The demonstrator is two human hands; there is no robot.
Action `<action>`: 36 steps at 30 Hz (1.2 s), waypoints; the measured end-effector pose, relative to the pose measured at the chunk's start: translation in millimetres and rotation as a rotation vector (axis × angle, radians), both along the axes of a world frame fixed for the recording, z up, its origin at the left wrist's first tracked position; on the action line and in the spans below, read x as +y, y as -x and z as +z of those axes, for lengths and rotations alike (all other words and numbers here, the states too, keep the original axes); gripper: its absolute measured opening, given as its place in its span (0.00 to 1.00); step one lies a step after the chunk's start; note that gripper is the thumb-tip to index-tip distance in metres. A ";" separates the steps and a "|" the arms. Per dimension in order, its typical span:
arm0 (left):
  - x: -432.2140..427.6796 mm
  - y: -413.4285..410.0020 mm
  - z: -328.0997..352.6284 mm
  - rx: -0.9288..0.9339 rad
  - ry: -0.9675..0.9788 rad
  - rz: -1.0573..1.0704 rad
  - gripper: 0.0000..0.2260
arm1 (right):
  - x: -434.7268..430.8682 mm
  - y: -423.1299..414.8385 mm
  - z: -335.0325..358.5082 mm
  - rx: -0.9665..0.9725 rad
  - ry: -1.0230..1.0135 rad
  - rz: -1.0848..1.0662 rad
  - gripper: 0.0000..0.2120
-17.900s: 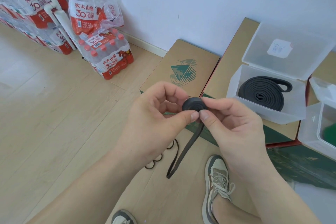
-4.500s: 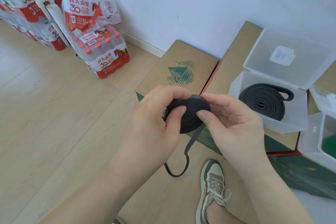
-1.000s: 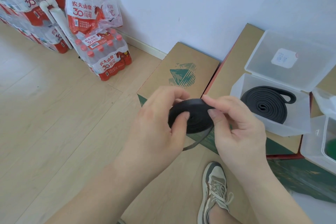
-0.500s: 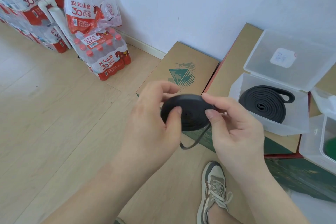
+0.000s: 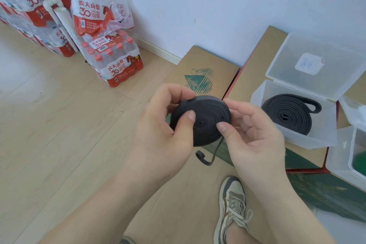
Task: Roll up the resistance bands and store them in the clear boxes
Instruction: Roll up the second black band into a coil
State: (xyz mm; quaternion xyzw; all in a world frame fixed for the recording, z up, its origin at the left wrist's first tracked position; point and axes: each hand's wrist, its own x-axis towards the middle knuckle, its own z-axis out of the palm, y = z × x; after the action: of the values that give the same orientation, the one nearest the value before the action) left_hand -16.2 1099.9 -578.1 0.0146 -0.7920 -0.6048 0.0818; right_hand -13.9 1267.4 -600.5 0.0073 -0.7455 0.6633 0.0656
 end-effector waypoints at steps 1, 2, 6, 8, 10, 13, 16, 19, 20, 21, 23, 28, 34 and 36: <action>-0.9 0.6 -0.8 -0.004 0.045 -0.024 0.15 | 0.4 0.0 -0.1 0.005 0.001 -0.019 0.21; -1.5 0.7 -1.7 0.004 0.118 -0.048 0.14 | 1.8 0.1 -0.3 0.023 -0.024 -0.032 0.21; 0.5 -2.4 -3.3 0.169 0.339 -0.128 0.13 | 6.2 0.5 -5.0 0.173 -0.222 0.040 0.19; 0.9 -3.0 -3.9 0.227 0.379 -0.155 0.14 | 2.7 -1.2 -6.9 0.197 -0.261 0.058 0.18; -0.8 -1.6 -3.9 0.236 0.346 -0.123 0.15 | 0.5 -1.6 -8.0 0.148 -0.205 0.026 0.17; -2.1 -0.8 -3.5 0.136 0.153 -0.030 0.18 | 2.9 -0.8 -5.2 0.078 -0.086 -0.043 0.16; -1.9 0.2 -5.5 0.048 0.086 -0.020 0.17 | 4.8 0.0 -2.5 0.085 -0.084 -0.044 0.18; -2.3 -0.6 -6.4 0.092 0.230 -0.094 0.17 | 5.5 0.6 -3.4 0.156 -0.198 -0.011 0.18; -2.2 -1.1 -6.6 0.123 0.298 -0.126 0.17 | 5.9 0.3 -3.8 0.193 -0.243 0.010 0.19; -1.8 -1.6 -6.5 0.156 0.364 -0.158 0.17 | 5.9 -0.1 -3.9 0.221 -0.277 0.028 0.19; -0.9 -1.9 -6.4 0.190 0.443 -0.196 0.15 | 5.7 -0.9 -4.5 0.210 -0.285 0.025 0.19; -1.2 -1.5 -6.9 0.103 0.244 -0.096 0.16 | 5.5 -2.7 -1.0 0.066 -0.149 -0.061 0.16; 2.4 -0.3 -3.9 -0.041 0.089 -0.037 0.15 | 7.4 -1.7 2.0 0.059 -0.103 -0.103 0.17; 2.4 -2.1 -4.0 0.018 0.221 -0.094 0.14 | 8.8 -1.1 0.6 0.086 -0.164 -0.069 0.19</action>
State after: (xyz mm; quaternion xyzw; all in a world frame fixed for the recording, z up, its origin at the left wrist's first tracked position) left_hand -14.1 1102.3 -582.2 -0.0370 -0.8529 -0.5171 0.0618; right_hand -12.8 1276.2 -599.9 0.0154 -0.7936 0.5963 0.1197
